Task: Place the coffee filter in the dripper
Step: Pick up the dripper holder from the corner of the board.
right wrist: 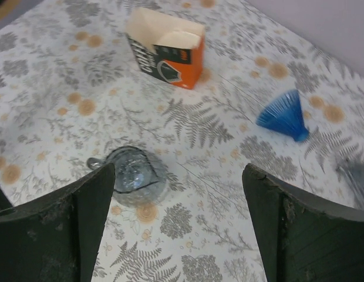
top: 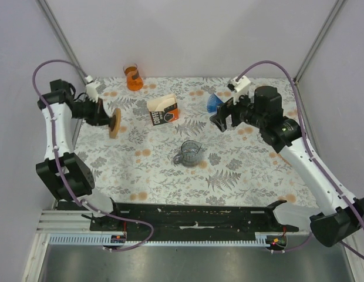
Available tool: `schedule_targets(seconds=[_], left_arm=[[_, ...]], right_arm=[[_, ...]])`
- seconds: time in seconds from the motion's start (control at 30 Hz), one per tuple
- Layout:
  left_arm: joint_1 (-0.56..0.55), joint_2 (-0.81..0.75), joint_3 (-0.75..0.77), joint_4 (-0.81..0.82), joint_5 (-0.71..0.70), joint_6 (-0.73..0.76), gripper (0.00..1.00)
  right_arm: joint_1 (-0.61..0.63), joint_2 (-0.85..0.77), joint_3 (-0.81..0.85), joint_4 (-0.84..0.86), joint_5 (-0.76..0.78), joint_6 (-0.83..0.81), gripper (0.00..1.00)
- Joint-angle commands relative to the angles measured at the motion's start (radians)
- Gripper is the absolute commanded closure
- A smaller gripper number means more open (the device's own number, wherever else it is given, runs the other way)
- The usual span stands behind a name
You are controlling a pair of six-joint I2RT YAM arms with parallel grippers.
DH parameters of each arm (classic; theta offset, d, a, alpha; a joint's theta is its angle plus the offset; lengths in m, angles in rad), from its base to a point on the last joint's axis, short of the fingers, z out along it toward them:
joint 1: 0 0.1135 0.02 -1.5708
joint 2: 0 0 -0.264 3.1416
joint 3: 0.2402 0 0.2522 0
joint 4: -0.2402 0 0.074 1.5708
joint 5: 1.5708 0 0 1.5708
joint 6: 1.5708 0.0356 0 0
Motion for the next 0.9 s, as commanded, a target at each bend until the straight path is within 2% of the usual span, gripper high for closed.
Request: schedule_targets(seconds=[0.0, 0.13, 0.23, 0.37, 0.47, 0.6, 0.77, 0.87], left_arm=[[-0.198, 0.023, 0.178, -0.279, 0.302, -0.009, 0.98], [-0.355, 0.032, 0.287, -0.279, 0.372, -0.095, 0.98], [-0.445, 0.038, 0.354, -0.279, 0.402, -0.141, 0.98], [-0.500, 0.029, 0.385, -0.279, 0.389, -0.190, 0.98], [-0.532, 0.009, 0.377, -0.279, 0.373, -0.198, 0.98], [-0.546, -0.025, 0.359, -0.279, 0.374, -0.201, 0.98], [-0.546, -0.058, 0.344, -0.280, 0.392, -0.181, 0.98], [-0.547, -0.068, 0.319, -0.277, 0.397, -0.176, 0.98]], right_arm=[[0.175, -0.019, 0.070, 0.055, -0.032, -0.121, 0.04], [0.349, 0.003, 0.030, 0.274, -0.010, -0.115, 0.02], [0.409, 0.022, -0.031, 0.481, -0.044, -0.120, 0.02], [0.436, 0.082, -0.045, 0.642, -0.058, -0.129, 0.02], [0.436, 0.151, -0.007, 0.690, -0.049, -0.118, 0.03], [0.436, 0.242, 0.063, 0.721, -0.113, -0.120, 0.14], [0.436, 0.300, 0.093, 0.765, -0.124, -0.100, 0.19], [0.436, 0.314, 0.100, 0.802, -0.133, -0.085, 0.29]])
